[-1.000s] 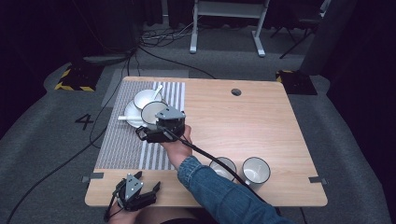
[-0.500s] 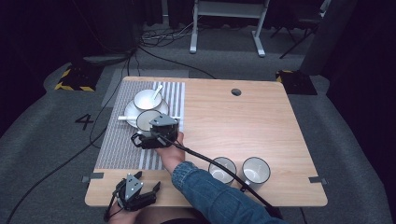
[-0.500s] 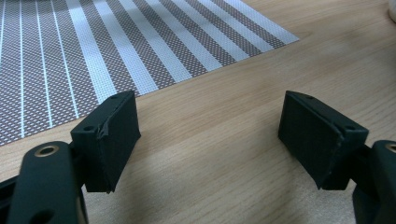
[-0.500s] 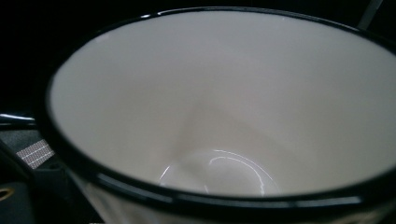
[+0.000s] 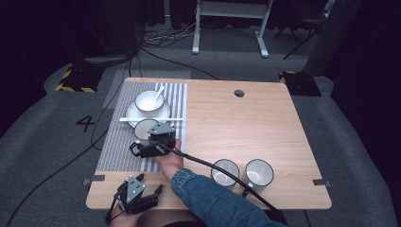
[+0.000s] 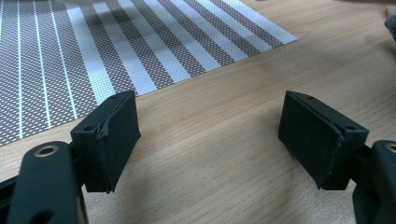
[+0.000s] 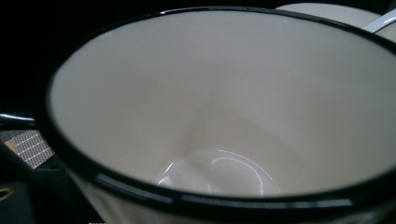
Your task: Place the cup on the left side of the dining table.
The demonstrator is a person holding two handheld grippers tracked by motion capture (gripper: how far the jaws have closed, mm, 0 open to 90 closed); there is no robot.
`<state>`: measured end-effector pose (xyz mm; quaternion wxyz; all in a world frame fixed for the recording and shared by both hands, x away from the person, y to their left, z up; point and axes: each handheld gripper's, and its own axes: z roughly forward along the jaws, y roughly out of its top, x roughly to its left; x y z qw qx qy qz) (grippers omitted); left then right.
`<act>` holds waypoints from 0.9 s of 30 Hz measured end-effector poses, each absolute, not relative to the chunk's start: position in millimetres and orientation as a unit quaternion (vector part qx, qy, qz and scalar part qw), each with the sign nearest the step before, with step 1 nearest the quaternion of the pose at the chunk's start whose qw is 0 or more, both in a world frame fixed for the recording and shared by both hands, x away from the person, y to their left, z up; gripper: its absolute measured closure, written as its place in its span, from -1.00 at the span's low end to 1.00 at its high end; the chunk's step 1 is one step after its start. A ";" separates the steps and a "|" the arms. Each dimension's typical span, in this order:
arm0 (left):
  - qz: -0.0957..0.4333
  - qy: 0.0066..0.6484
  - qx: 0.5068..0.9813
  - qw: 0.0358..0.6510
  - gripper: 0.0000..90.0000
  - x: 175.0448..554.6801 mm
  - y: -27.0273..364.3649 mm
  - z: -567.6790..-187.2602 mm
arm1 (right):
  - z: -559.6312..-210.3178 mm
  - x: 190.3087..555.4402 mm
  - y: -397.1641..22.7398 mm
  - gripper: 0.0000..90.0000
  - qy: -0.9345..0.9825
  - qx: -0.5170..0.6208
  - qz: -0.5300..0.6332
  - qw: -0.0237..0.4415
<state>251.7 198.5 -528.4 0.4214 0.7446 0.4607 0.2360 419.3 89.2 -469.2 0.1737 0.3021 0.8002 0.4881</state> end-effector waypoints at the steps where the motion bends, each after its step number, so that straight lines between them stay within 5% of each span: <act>1: 0.236 0.461 0.745 0.421 -0.54 251.7 198.5 -528.4 | -471.2 419.5 89.8 -0.93 0.801 0.303 0.487 0.171; 27: 0.235 0.459 0.746 0.421 -0.54 251.5 198.4 -528.5 | -485.9 413.9 90.6 -0.94 0.836 0.298 0.430 0.163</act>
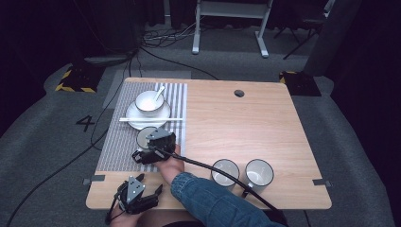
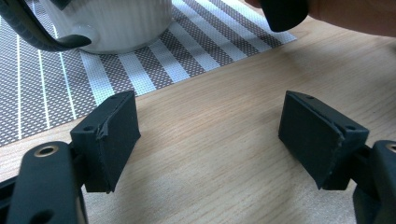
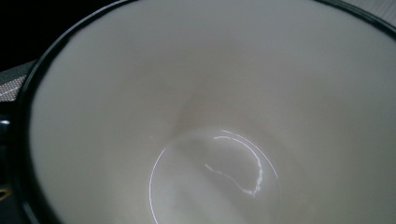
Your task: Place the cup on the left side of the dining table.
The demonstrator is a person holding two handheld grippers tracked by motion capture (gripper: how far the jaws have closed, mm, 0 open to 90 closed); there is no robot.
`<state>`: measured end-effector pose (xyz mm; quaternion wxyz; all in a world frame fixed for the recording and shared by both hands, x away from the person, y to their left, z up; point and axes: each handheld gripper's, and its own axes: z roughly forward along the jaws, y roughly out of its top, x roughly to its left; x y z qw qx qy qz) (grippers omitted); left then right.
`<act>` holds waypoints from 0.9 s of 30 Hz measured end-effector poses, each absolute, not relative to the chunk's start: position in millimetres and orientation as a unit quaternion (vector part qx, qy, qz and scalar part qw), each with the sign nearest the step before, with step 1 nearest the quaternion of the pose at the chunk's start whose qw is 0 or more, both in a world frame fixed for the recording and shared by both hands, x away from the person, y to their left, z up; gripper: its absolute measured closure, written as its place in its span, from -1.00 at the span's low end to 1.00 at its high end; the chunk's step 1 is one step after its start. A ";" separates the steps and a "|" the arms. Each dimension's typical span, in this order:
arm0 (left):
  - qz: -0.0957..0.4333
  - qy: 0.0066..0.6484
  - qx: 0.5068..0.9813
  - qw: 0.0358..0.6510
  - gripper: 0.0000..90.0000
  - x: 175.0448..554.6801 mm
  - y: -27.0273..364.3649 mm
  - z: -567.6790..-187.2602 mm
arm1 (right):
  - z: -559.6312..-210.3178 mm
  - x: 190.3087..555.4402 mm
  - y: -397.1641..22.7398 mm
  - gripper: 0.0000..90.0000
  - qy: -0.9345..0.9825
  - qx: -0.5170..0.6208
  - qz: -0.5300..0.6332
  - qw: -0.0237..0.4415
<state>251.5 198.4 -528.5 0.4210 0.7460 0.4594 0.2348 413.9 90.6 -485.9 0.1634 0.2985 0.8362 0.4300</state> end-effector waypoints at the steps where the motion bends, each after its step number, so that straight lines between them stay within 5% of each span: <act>1: 0.235 0.460 0.746 0.421 -0.54 251.5 198.4 -528.4 | -485.5 413.7 90.4 -0.94 0.836 0.300 0.430 0.161; 15: 0.237 0.457 0.746 0.422 -0.55 251.4 198.6 -528.7 | -457.1 402.0 78.6 -0.98 0.858 0.285 0.396 0.161; 27: 0.239 0.456 0.747 0.420 -0.55 251.5 198.7 -528.7 | -387.3 381.5 45.6 -0.97 0.852 0.238 0.429 0.185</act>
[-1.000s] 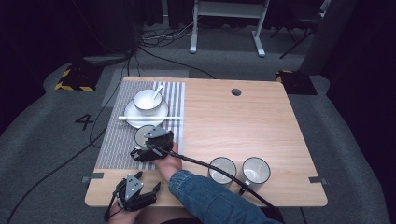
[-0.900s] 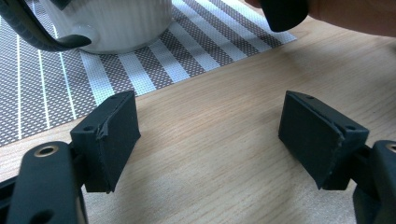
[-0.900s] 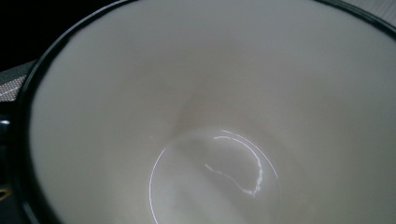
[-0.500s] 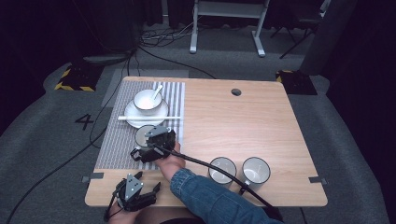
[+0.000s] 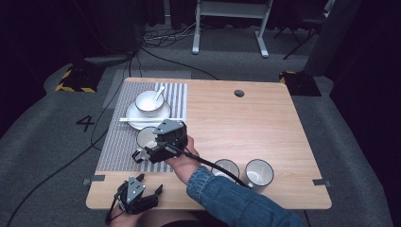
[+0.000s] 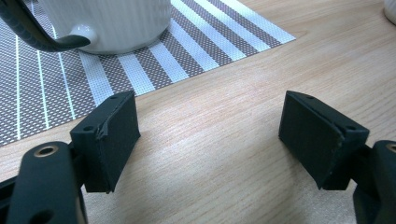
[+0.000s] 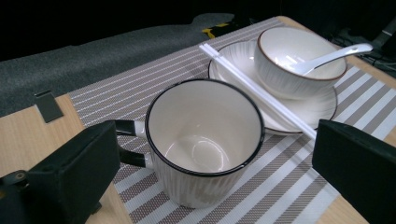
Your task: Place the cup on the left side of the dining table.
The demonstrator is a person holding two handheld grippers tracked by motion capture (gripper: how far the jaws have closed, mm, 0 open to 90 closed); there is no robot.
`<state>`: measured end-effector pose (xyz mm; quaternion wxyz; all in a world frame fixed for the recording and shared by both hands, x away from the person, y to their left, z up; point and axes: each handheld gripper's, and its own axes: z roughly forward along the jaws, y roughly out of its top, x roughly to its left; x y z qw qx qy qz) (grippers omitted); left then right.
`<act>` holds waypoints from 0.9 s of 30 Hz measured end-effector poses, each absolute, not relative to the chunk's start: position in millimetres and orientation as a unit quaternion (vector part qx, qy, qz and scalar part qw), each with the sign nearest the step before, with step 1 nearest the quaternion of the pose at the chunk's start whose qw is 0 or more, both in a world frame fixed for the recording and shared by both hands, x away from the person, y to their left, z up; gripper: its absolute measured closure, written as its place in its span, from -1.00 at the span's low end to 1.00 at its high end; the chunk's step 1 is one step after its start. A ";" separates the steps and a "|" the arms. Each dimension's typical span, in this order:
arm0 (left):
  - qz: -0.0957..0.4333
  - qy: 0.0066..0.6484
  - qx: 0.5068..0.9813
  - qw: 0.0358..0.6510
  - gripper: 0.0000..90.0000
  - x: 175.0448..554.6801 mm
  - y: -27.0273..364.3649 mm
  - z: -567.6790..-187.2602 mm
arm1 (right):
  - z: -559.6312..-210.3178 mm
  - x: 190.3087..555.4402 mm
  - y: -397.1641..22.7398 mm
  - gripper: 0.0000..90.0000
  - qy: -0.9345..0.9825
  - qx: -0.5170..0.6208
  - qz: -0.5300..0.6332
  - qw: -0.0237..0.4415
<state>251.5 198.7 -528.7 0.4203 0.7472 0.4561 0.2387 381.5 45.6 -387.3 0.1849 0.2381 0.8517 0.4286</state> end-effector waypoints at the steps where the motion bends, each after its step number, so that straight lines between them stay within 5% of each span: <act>1: 0.236 0.457 0.746 0.423 -0.55 251.4 198.4 -528.9 | -382.5 380.1 42.2 -0.97 0.853 0.234 0.427 0.186; 27: 0.233 0.451 0.751 0.422 -0.56 251.3 199.1 -528.5 | -313.4 392.1 -91.3 -0.94 0.837 0.247 0.436 0.222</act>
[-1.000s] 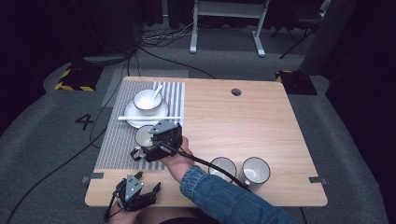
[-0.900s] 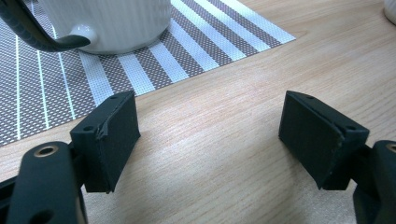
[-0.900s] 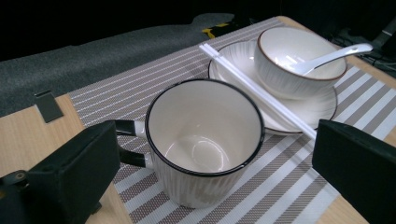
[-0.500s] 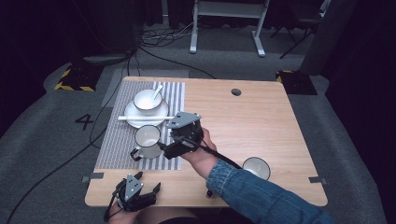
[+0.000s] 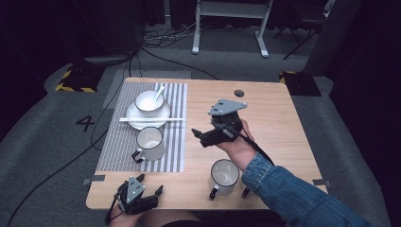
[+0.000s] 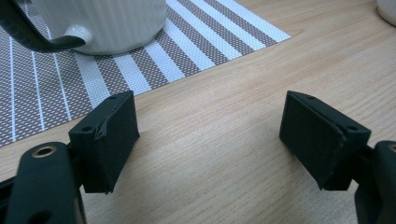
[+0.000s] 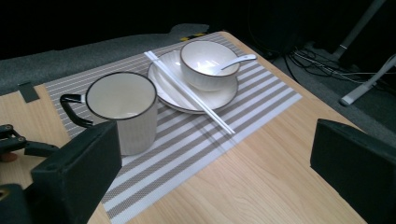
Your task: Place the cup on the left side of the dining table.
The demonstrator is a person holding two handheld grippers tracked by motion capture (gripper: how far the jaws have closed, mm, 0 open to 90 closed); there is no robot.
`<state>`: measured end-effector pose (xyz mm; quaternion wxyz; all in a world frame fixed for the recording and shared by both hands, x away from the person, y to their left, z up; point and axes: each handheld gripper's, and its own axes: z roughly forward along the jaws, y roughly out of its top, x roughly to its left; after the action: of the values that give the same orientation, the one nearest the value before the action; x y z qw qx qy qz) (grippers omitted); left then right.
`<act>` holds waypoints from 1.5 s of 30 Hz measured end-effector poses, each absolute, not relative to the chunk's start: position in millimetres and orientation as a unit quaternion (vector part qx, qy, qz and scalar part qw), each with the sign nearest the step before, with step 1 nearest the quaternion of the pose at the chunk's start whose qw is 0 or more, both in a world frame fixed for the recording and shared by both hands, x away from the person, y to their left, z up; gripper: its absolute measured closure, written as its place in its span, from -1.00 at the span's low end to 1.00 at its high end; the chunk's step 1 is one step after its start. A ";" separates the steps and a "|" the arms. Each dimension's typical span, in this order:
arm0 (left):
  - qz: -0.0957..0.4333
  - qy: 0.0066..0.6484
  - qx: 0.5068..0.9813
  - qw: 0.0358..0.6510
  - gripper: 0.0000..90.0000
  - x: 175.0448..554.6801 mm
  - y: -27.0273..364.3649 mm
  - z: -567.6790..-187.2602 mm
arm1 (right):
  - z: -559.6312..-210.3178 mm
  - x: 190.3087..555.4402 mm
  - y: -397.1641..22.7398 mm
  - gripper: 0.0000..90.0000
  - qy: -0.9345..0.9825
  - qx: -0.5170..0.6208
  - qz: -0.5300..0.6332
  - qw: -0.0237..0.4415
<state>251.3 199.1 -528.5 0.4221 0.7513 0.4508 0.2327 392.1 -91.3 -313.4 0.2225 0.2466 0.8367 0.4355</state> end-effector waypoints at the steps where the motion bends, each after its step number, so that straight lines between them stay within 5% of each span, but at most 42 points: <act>1: 0.235 0.451 0.752 0.420 -0.56 251.7 199.2 -528.1 | -312.0 392.6 -96.9 -0.94 0.835 0.250 0.437 0.223; 22: 0.223 0.434 0.763 0.424 -0.58 251.9 198.6 -527.4 | -315.3 389.6 -208.5 -0.74 0.828 0.288 0.424 0.228; 24: 0.222 0.435 0.762 0.425 -0.58 251.9 198.3 -527.6 | -322.0 387.3 -231.0 -0.63 0.823 0.298 0.438 0.205; 45: 0.220 0.436 0.762 0.426 -0.58 251.9 198.2 -527.6 | -388.6 360.5 -344.6 -0.63 0.791 0.403 0.403 0.223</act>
<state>251.9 198.2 -527.6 0.4260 0.7615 0.4360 0.2204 360.5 -344.6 -388.6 0.2226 0.4026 0.7911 0.4031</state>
